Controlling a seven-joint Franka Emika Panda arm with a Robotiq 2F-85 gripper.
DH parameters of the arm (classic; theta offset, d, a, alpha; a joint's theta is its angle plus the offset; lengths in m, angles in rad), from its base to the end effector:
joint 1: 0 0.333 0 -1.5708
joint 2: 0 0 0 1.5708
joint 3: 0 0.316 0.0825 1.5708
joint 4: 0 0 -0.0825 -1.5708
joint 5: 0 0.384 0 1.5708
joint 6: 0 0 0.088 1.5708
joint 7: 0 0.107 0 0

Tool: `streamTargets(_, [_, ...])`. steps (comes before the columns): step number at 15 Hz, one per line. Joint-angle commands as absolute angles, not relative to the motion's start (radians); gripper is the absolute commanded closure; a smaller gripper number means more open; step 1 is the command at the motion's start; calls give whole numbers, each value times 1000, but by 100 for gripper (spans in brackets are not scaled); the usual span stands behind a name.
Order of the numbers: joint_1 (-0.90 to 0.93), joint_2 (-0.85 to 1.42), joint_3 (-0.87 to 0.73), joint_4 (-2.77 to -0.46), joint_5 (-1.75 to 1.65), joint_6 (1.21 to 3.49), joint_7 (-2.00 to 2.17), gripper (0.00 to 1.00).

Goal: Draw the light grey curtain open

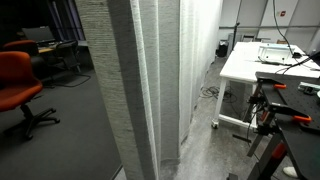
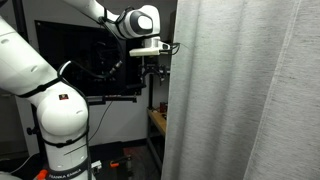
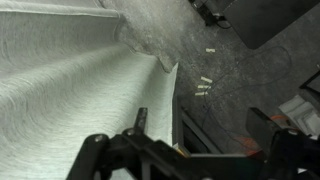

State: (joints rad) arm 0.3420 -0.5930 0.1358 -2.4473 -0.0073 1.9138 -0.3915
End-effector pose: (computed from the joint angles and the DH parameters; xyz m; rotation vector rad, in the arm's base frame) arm 0.3344 0.1778 0.5093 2.7869 1.2624 0.0883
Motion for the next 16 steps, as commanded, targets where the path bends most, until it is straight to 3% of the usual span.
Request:
streamTargets(1, [370,-513,167,-2371,14,1939,-394,0])
streamTargets(16, [354,-258,190,-2206,70,2283,-382,0])
